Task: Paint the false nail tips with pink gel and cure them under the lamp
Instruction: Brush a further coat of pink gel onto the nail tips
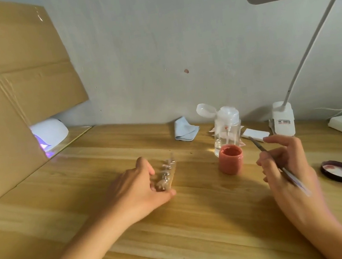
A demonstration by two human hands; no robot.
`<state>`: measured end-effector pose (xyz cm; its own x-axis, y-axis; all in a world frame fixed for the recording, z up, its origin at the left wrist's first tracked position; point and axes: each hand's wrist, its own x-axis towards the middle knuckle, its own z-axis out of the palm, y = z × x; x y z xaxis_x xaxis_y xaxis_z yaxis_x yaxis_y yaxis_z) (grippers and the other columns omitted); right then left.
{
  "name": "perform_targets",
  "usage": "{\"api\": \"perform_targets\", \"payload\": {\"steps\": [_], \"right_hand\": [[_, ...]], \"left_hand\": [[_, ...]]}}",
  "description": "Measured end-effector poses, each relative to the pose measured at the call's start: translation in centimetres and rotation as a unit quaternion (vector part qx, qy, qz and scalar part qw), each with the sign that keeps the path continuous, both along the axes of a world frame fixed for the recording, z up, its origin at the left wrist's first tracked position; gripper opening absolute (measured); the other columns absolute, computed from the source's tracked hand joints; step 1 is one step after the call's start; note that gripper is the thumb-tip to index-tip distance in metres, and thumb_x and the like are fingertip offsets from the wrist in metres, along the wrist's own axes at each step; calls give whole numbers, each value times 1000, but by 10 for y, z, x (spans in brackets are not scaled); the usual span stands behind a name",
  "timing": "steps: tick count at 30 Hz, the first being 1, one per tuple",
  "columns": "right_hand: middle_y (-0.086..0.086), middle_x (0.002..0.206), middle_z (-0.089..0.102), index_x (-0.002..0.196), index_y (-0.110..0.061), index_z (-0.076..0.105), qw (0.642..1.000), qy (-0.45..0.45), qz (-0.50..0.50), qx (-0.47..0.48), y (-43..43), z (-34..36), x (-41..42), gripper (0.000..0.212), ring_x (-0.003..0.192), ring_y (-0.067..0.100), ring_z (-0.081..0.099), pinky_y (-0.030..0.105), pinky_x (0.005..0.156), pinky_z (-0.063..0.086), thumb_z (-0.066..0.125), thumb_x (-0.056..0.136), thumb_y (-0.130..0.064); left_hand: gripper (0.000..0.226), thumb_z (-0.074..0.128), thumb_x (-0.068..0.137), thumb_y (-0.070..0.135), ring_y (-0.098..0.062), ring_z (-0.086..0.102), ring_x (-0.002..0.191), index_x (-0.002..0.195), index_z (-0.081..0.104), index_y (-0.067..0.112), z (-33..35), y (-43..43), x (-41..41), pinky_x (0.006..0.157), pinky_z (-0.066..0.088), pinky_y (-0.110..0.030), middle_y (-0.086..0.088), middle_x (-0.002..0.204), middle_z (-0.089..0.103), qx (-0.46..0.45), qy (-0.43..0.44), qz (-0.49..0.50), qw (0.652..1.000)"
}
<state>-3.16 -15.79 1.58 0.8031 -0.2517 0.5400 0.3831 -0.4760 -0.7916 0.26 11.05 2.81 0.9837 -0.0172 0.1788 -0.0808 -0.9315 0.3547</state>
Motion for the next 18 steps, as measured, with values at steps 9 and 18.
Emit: {"api": "perform_targets", "payload": {"steps": [9, 18], "right_hand": [[-1, 84, 64, 116, -31, 47, 1000, 2, -5, 9, 0, -2, 1, 26, 77, 9, 60, 51, 72, 53, 54, 96, -16], [-5, 85, 64, 118, -31, 44, 1000, 30, -3, 0, -1, -3, 4, 26, 77, 6, 60, 50, 74, 52, 54, 96, -22]], "left_hand": [[69, 73, 45, 67, 3, 59, 62, 98, 41, 36, -2, -21, -12, 65, 46, -21, 23, 83, 72, -244, 108, -121, 956], [52, 77, 84, 27, -5, 52, 120, 125, 44, 33, -28, 36, 36, 107, 36, -31, 18, 122, 60, -237, 20, -39, 970]]}}
